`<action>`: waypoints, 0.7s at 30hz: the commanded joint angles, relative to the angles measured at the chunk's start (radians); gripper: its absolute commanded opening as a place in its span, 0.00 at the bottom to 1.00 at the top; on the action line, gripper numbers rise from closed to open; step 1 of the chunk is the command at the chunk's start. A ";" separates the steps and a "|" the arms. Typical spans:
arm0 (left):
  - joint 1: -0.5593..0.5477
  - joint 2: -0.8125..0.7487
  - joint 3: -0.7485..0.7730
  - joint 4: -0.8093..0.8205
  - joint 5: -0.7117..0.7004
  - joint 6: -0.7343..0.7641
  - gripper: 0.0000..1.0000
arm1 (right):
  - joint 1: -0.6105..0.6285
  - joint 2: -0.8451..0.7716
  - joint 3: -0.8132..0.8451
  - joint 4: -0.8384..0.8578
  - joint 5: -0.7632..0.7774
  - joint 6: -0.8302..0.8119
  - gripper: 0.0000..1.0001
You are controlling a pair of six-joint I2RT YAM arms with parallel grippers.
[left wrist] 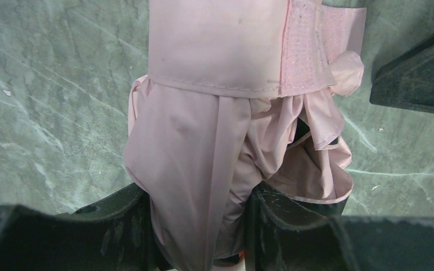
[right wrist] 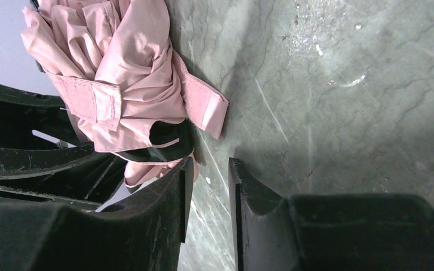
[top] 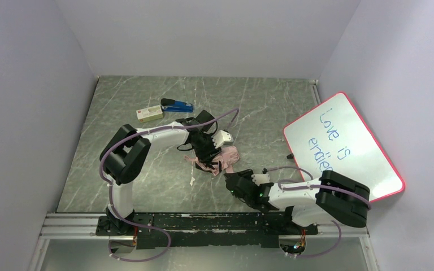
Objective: Put away the umbrella
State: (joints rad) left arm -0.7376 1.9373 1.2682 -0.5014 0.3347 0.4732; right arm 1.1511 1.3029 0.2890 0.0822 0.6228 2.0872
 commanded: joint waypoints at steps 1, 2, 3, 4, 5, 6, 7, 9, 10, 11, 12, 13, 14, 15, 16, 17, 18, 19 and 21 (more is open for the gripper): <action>0.015 0.063 -0.038 -0.015 -0.181 0.013 0.05 | -0.001 0.053 -0.081 -0.239 0.024 0.556 0.34; 0.016 0.064 -0.036 -0.015 -0.182 0.013 0.05 | -0.001 0.060 -0.085 -0.236 0.026 0.564 0.34; 0.015 0.064 -0.034 -0.017 -0.180 0.013 0.05 | -0.003 0.069 -0.090 -0.228 0.030 0.570 0.34; 0.015 0.065 -0.034 -0.017 -0.180 0.013 0.05 | -0.003 0.076 -0.096 -0.215 0.031 0.573 0.34; 0.015 0.065 -0.033 -0.017 -0.182 0.014 0.05 | -0.005 0.084 -0.099 -0.203 0.033 0.574 0.34; 0.015 0.065 -0.035 -0.017 -0.183 0.014 0.05 | -0.007 0.092 -0.100 -0.189 0.035 0.573 0.34; 0.015 0.065 -0.036 -0.018 -0.183 0.014 0.05 | -0.010 0.099 -0.100 -0.183 0.036 0.571 0.34; 0.015 0.065 -0.036 -0.019 -0.184 0.015 0.05 | -0.016 0.115 -0.093 -0.189 0.041 0.567 0.34; 0.015 0.064 -0.039 -0.019 -0.183 0.016 0.05 | -0.019 0.123 -0.089 -0.193 0.044 0.565 0.34; 0.015 0.063 -0.041 -0.017 -0.185 0.015 0.05 | -0.024 0.128 -0.085 -0.198 0.048 0.560 0.34; 0.015 0.063 -0.041 -0.017 -0.185 0.015 0.05 | -0.029 0.133 -0.080 -0.204 0.049 0.554 0.34; 0.015 0.063 -0.040 -0.018 -0.186 0.014 0.05 | -0.034 0.138 -0.077 -0.210 0.051 0.550 0.34; 0.015 0.063 -0.039 -0.019 -0.185 0.015 0.05 | -0.040 0.140 -0.074 -0.212 0.052 0.543 0.35; 0.015 0.062 -0.038 -0.019 -0.184 0.015 0.05 | -0.046 0.139 -0.073 -0.215 0.053 0.533 0.35; 0.015 0.062 -0.037 -0.020 -0.184 0.014 0.05 | -0.055 0.139 -0.070 -0.218 0.054 0.522 0.35; 0.015 0.064 -0.035 -0.021 -0.184 0.013 0.05 | -0.064 0.138 -0.069 -0.218 0.054 0.510 0.35; 0.015 0.064 -0.034 -0.022 -0.182 0.013 0.05 | -0.072 0.136 -0.067 -0.219 0.056 0.500 0.35; 0.015 0.064 -0.033 -0.024 -0.182 0.013 0.05 | -0.081 0.134 -0.065 -0.221 0.060 0.489 0.36; 0.015 0.066 -0.032 -0.025 -0.182 0.014 0.05 | -0.096 0.127 -0.065 -0.224 0.069 0.469 0.36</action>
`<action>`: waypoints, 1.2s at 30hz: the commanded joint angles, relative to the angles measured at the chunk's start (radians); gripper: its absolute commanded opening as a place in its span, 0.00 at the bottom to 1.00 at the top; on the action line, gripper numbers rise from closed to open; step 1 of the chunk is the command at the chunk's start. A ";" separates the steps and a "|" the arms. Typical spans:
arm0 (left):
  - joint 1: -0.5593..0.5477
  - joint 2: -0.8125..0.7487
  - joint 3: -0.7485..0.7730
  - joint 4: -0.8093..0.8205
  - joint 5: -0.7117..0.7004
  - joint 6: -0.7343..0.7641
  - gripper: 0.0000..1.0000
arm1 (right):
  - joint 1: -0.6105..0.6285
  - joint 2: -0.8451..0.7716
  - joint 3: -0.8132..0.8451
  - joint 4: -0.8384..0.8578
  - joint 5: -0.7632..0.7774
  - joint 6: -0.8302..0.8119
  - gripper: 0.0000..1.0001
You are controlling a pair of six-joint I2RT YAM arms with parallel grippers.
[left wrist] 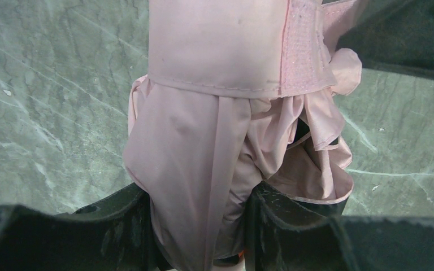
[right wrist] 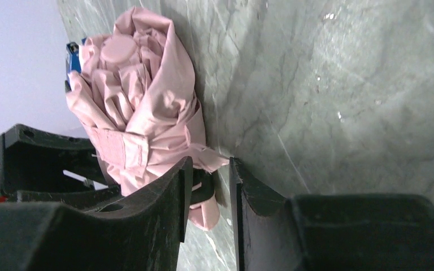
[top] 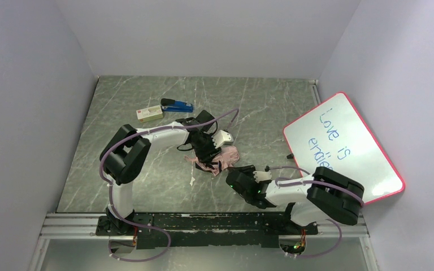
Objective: Put away the umbrella
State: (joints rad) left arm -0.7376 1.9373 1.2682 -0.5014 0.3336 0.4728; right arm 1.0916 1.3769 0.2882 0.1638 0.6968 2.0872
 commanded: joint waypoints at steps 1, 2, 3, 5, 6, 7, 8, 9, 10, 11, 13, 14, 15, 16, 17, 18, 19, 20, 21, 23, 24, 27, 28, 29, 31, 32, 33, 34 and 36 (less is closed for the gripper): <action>0.015 0.066 -0.031 -0.025 -0.182 0.014 0.05 | -0.044 0.049 -0.067 -0.303 -0.002 0.456 0.36; 0.015 0.066 -0.030 -0.026 -0.181 0.015 0.05 | -0.053 0.046 -0.072 -0.292 0.000 0.441 0.36; 0.015 0.067 -0.029 -0.028 -0.181 0.016 0.05 | -0.064 0.045 -0.080 -0.269 0.000 0.414 0.36; 0.015 0.070 -0.027 -0.029 -0.179 0.013 0.05 | -0.090 0.046 -0.108 -0.195 -0.012 0.358 0.36; 0.015 0.071 -0.026 -0.029 -0.179 0.013 0.05 | -0.104 0.051 -0.117 -0.158 -0.019 0.332 0.36; 0.015 0.071 -0.026 -0.029 -0.178 0.013 0.05 | -0.115 0.057 -0.120 -0.118 -0.024 0.306 0.37; 0.015 0.071 -0.027 -0.029 -0.179 0.013 0.05 | -0.123 0.065 -0.119 -0.101 -0.025 0.286 0.37; 0.015 0.071 -0.030 -0.027 -0.180 0.015 0.05 | -0.128 0.072 -0.118 -0.088 -0.025 0.267 0.38; 0.015 0.071 -0.031 -0.026 -0.181 0.015 0.05 | -0.134 0.079 -0.117 -0.073 -0.026 0.249 0.39; 0.015 0.071 -0.030 -0.028 -0.181 0.014 0.05 | -0.140 0.085 -0.118 -0.058 -0.026 0.229 0.39; 0.015 0.070 -0.028 -0.028 -0.182 0.015 0.05 | -0.151 0.093 -0.119 -0.030 -0.025 0.195 0.40; 0.015 0.069 -0.029 -0.028 -0.181 0.015 0.05 | -0.157 0.096 -0.121 -0.013 -0.025 0.178 0.40; 0.015 0.069 -0.027 -0.029 -0.180 0.015 0.05 | -0.165 0.098 -0.127 0.010 -0.027 0.161 0.40; 0.015 0.070 -0.026 -0.029 -0.179 0.014 0.05 | -0.173 0.101 -0.136 0.042 -0.030 0.143 0.40; 0.015 0.071 -0.024 -0.031 -0.180 0.013 0.05 | -0.178 0.102 -0.146 0.075 -0.034 0.126 0.40; 0.015 0.072 -0.024 -0.031 -0.181 0.015 0.05 | -0.181 0.104 -0.154 0.100 -0.040 0.112 0.40; 0.016 0.073 -0.025 -0.031 -0.182 0.015 0.05 | -0.184 0.102 -0.160 0.126 -0.042 0.093 0.40; 0.016 0.074 -0.024 -0.031 -0.182 0.016 0.05 | -0.186 0.097 -0.164 0.145 -0.043 0.071 0.40; 0.015 0.074 -0.026 -0.031 -0.183 0.018 0.05 | -0.186 0.091 -0.164 0.153 -0.044 0.047 0.40; 0.015 0.076 -0.024 -0.030 -0.182 0.018 0.05 | -0.186 0.071 -0.156 0.154 -0.045 -0.024 0.40; 0.015 0.077 -0.025 -0.030 -0.183 0.018 0.05 | -0.187 0.056 -0.149 0.131 -0.048 -0.063 0.41; 0.015 0.071 -0.027 -0.028 -0.186 0.019 0.05 | -0.185 -0.016 -0.121 -0.020 -0.068 -0.095 0.42; 0.015 0.070 -0.029 -0.027 -0.187 0.019 0.05 | -0.185 -0.052 -0.110 -0.073 -0.068 -0.106 0.43; 0.015 0.069 -0.028 -0.026 -0.187 0.020 0.05 | -0.183 -0.087 -0.101 -0.123 -0.073 -0.116 0.43; 0.015 0.069 -0.027 -0.028 -0.186 0.019 0.05 | -0.168 -0.161 -0.082 -0.214 -0.088 -0.129 0.44; 0.015 0.071 -0.026 -0.028 -0.185 0.019 0.05 | -0.160 -0.184 -0.071 -0.261 -0.099 -0.129 0.45; 0.015 0.071 -0.026 -0.027 -0.185 0.018 0.05 | -0.150 -0.202 -0.058 -0.308 -0.112 -0.122 0.46; 0.015 0.071 -0.024 -0.027 -0.186 0.018 0.05 | -0.137 -0.214 -0.046 -0.349 -0.122 -0.113 0.47; 0.015 0.071 -0.022 -0.028 -0.186 0.018 0.05 | -0.106 -0.228 -0.029 -0.398 -0.137 -0.088 0.48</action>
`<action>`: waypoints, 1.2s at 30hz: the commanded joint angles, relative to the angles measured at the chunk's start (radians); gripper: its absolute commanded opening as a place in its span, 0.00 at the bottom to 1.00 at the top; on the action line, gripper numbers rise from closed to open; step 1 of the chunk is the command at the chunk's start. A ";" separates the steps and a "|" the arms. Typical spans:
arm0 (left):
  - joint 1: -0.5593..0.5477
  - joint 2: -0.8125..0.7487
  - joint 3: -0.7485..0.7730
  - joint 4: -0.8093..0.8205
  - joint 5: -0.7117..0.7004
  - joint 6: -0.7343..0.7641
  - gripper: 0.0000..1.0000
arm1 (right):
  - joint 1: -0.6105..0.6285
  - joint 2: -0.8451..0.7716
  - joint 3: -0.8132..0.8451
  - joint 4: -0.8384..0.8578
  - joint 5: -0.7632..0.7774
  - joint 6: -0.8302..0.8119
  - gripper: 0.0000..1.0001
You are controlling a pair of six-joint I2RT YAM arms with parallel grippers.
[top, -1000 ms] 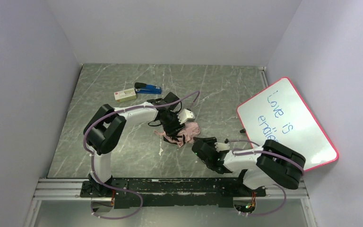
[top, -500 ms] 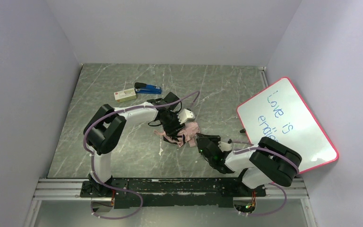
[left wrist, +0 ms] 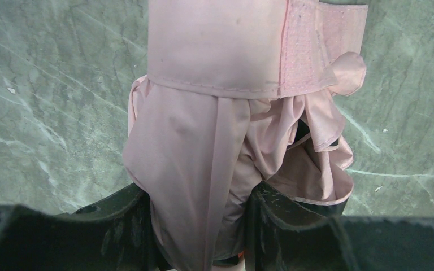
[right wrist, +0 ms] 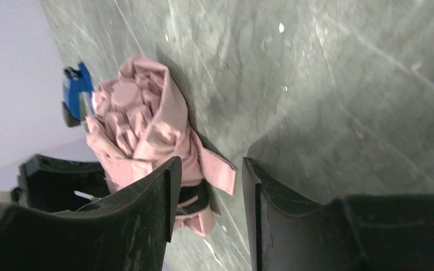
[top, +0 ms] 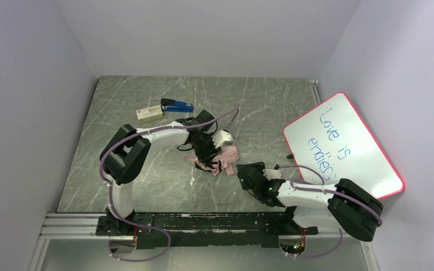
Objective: Put away the umbrella
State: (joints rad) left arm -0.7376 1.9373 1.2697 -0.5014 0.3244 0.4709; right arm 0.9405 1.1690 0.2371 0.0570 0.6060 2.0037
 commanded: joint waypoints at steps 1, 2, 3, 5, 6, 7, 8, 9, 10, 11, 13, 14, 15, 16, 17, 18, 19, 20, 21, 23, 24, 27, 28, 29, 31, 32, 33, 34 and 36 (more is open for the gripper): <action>0.015 0.072 -0.023 -0.028 -0.177 0.020 0.05 | 0.065 -0.024 0.022 -0.285 -0.047 0.009 0.49; 0.015 0.072 -0.023 -0.028 -0.177 0.020 0.05 | 0.079 -0.024 0.015 -0.262 -0.054 0.021 0.49; 0.015 0.072 -0.025 -0.028 -0.176 0.020 0.05 | 0.093 -0.017 0.007 -0.230 -0.067 0.035 0.49; 0.016 0.074 -0.024 -0.028 -0.177 0.019 0.05 | 0.108 0.014 0.001 -0.185 -0.091 0.070 0.49; 0.015 0.074 -0.024 -0.028 -0.176 0.018 0.05 | 0.112 0.034 0.008 -0.184 -0.088 0.088 0.49; 0.016 0.072 -0.026 -0.028 -0.176 0.018 0.05 | 0.114 0.053 0.015 -0.187 -0.080 0.101 0.50; 0.015 0.071 -0.028 -0.027 -0.176 0.018 0.05 | 0.114 0.070 0.020 -0.185 -0.074 0.114 0.50; 0.015 0.071 -0.030 -0.027 -0.176 0.018 0.05 | 0.115 0.083 0.017 -0.158 -0.072 0.134 0.50; 0.015 0.070 -0.031 -0.026 -0.176 0.018 0.05 | 0.115 0.096 0.009 -0.127 -0.073 0.146 0.50; 0.015 0.069 -0.030 -0.027 -0.177 0.020 0.05 | 0.114 0.109 0.002 -0.105 -0.068 0.157 0.49; 0.015 0.069 -0.029 -0.029 -0.180 0.020 0.05 | 0.112 0.136 0.011 -0.103 -0.056 0.175 0.49; 0.015 0.068 -0.029 -0.029 -0.179 0.021 0.05 | 0.112 0.149 0.019 -0.110 -0.049 0.178 0.49; 0.015 0.066 -0.030 -0.028 -0.180 0.021 0.05 | 0.109 0.163 0.023 -0.111 -0.045 0.179 0.49; 0.015 0.065 -0.031 -0.027 -0.179 0.021 0.05 | 0.108 0.174 0.023 -0.104 -0.045 0.180 0.49; 0.015 0.066 -0.030 -0.028 -0.180 0.021 0.05 | 0.105 0.183 0.021 -0.093 -0.046 0.181 0.49; 0.015 0.067 -0.030 -0.028 -0.179 0.021 0.05 | 0.104 0.191 0.018 -0.085 -0.045 0.181 0.49; 0.015 0.068 -0.029 -0.028 -0.180 0.021 0.05 | 0.100 0.200 0.016 -0.082 -0.042 0.179 0.49; 0.015 0.068 -0.031 -0.028 -0.178 0.020 0.05 | 0.096 0.211 0.016 -0.082 -0.039 0.178 0.49; 0.015 0.066 -0.031 -0.027 -0.177 0.020 0.05 | 0.092 0.218 0.014 -0.077 -0.037 0.177 0.49; 0.015 0.066 -0.034 -0.026 -0.177 0.021 0.05 | 0.081 0.225 0.002 -0.062 -0.030 0.172 0.49; 0.015 0.065 -0.035 -0.026 -0.178 0.020 0.05 | 0.076 0.230 -0.001 -0.062 -0.023 0.170 0.48; 0.015 0.067 -0.037 -0.026 -0.177 0.021 0.05 | 0.052 0.243 -0.012 -0.019 -0.007 0.144 0.48; 0.015 0.065 -0.037 -0.026 -0.178 0.021 0.05 | 0.042 0.247 -0.019 -0.006 -0.006 0.134 0.48; 0.015 0.064 -0.038 -0.026 -0.177 0.021 0.05 | 0.033 0.249 -0.023 0.006 -0.007 0.129 0.48; 0.015 0.062 -0.041 -0.025 -0.180 0.020 0.05 | 0.019 0.253 -0.032 0.025 -0.003 0.115 0.48; 0.015 0.062 -0.041 -0.025 -0.181 0.020 0.05 | 0.010 0.254 -0.036 0.035 -0.004 0.108 0.48; 0.015 0.062 -0.040 -0.026 -0.181 0.020 0.05 | 0.002 0.257 -0.042 0.047 -0.005 0.099 0.48; 0.015 0.063 -0.040 -0.027 -0.181 0.020 0.05 | -0.007 0.259 -0.049 0.071 -0.007 0.083 0.48; 0.015 0.064 -0.037 -0.028 -0.180 0.020 0.05 | -0.025 0.267 -0.059 0.107 -0.015 0.059 0.48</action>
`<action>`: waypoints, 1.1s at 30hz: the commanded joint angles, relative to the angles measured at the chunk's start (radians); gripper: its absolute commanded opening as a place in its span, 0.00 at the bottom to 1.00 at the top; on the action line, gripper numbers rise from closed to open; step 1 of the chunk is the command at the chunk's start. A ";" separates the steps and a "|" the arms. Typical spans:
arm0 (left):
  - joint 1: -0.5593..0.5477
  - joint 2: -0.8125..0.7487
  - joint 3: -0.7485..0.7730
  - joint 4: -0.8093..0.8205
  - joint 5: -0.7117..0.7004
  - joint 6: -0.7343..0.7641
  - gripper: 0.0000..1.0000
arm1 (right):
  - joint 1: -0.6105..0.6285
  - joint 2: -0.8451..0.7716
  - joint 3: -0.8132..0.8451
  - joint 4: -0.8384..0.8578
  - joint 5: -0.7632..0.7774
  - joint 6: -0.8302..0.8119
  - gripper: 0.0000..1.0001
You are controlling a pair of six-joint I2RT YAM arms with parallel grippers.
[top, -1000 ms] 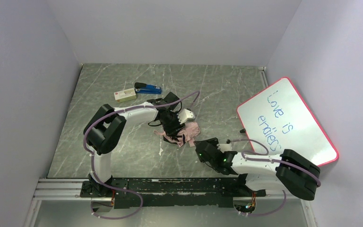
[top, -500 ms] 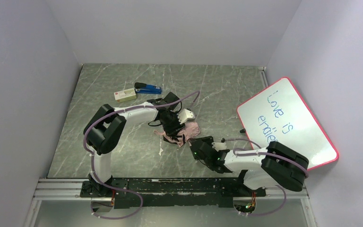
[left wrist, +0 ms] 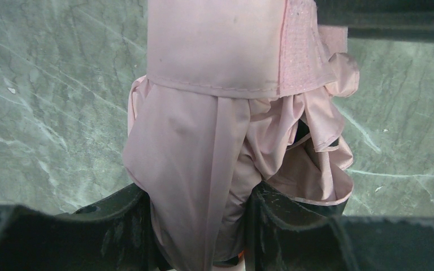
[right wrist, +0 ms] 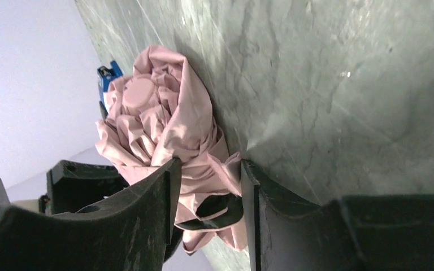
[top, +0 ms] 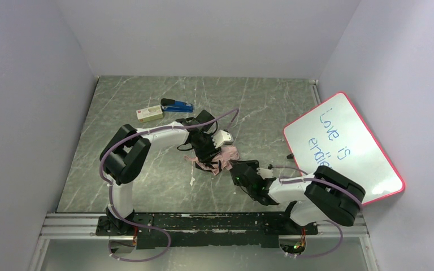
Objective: Put away the umbrella
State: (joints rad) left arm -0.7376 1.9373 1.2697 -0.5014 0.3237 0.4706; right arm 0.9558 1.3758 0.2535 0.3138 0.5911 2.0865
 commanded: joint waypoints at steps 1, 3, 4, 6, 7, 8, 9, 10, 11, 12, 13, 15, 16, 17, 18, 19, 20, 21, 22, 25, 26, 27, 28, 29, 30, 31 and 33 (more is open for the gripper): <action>0.015 0.065 -0.037 -0.029 -0.180 0.020 0.05 | -0.048 0.065 -0.078 -0.132 -0.004 -0.037 0.48; 0.015 0.067 -0.034 -0.032 -0.179 0.021 0.05 | -0.063 0.076 -0.079 -0.099 -0.011 -0.068 0.47; 0.015 0.068 -0.032 -0.033 -0.179 0.022 0.05 | -0.068 0.082 -0.079 -0.082 -0.015 -0.087 0.47; 0.015 0.069 -0.029 -0.034 -0.180 0.023 0.05 | -0.076 0.092 -0.082 -0.035 -0.020 -0.129 0.47; 0.015 0.069 -0.028 -0.035 -0.181 0.023 0.05 | -0.078 0.098 -0.085 -0.010 -0.021 -0.149 0.47; 0.015 0.070 -0.026 -0.035 -0.180 0.023 0.05 | -0.080 0.103 -0.086 0.009 -0.024 -0.167 0.47; 0.015 0.071 -0.027 -0.035 -0.180 0.023 0.05 | -0.082 0.108 -0.090 0.037 -0.027 -0.193 0.46; 0.015 0.071 -0.026 -0.037 -0.179 0.023 0.05 | -0.084 0.112 -0.101 0.076 -0.031 -0.219 0.46; 0.015 0.071 -0.028 -0.036 -0.177 0.023 0.05 | -0.086 0.119 -0.115 0.126 -0.041 -0.242 0.46; 0.015 0.071 -0.029 -0.035 -0.177 0.023 0.05 | -0.087 0.126 -0.130 0.180 -0.048 -0.265 0.46; 0.015 0.071 -0.030 -0.034 -0.178 0.023 0.05 | -0.089 0.137 -0.144 0.250 -0.057 -0.292 0.45; 0.016 0.072 -0.030 -0.035 -0.177 0.023 0.05 | -0.092 0.162 -0.167 0.357 -0.072 -0.366 0.44; 0.015 0.074 -0.029 -0.035 -0.176 0.023 0.05 | -0.092 0.174 -0.176 0.402 -0.079 -0.387 0.43; 0.015 0.074 -0.027 -0.037 -0.178 0.023 0.05 | -0.092 0.185 -0.183 0.444 -0.086 -0.417 0.43; 0.015 0.074 -0.026 -0.037 -0.177 0.023 0.05 | -0.093 0.197 -0.192 0.484 -0.088 -0.453 0.42; 0.015 0.074 -0.025 -0.037 -0.177 0.023 0.05 | -0.092 0.207 -0.199 0.523 -0.090 -0.484 0.42; 0.015 0.073 -0.023 -0.039 -0.175 0.023 0.05 | -0.093 0.217 -0.206 0.561 -0.092 -0.505 0.42; 0.015 0.074 -0.023 -0.039 -0.175 0.023 0.05 | -0.092 0.229 -0.219 0.604 -0.094 -0.535 0.41; 0.015 0.074 -0.023 -0.037 -0.177 0.023 0.05 | -0.092 0.244 -0.227 0.656 -0.097 -0.555 0.41; 0.015 0.076 -0.022 -0.040 -0.177 0.025 0.05 | -0.096 0.317 -0.245 0.803 -0.120 -0.598 0.38; 0.015 0.077 -0.023 -0.039 -0.176 0.025 0.05 | -0.098 0.346 -0.246 0.845 -0.131 -0.609 0.37; 0.015 0.077 -0.023 -0.039 -0.177 0.024 0.05 | -0.099 0.375 -0.245 0.887 -0.143 -0.619 0.37; 0.015 0.078 -0.024 -0.040 -0.175 0.023 0.05 | -0.100 0.409 -0.243 0.926 -0.159 -0.628 0.36; 0.015 0.077 -0.024 -0.039 -0.175 0.023 0.05 | -0.100 0.439 -0.240 0.973 -0.170 -0.637 0.36; 0.015 0.076 -0.025 -0.039 -0.176 0.023 0.05 | -0.100 0.478 -0.241 1.038 -0.177 -0.644 0.36; 0.015 0.074 -0.027 -0.036 -0.176 0.023 0.05 | -0.101 0.516 -0.243 1.091 -0.180 -0.650 0.36; 0.015 0.071 -0.032 -0.034 -0.179 0.025 0.05 | -0.103 0.589 -0.250 1.205 -0.181 -0.657 0.36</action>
State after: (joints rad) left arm -0.7376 1.9392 1.2736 -0.5034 0.3073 0.4709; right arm 0.8581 1.8313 0.0380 1.3960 0.4557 1.5249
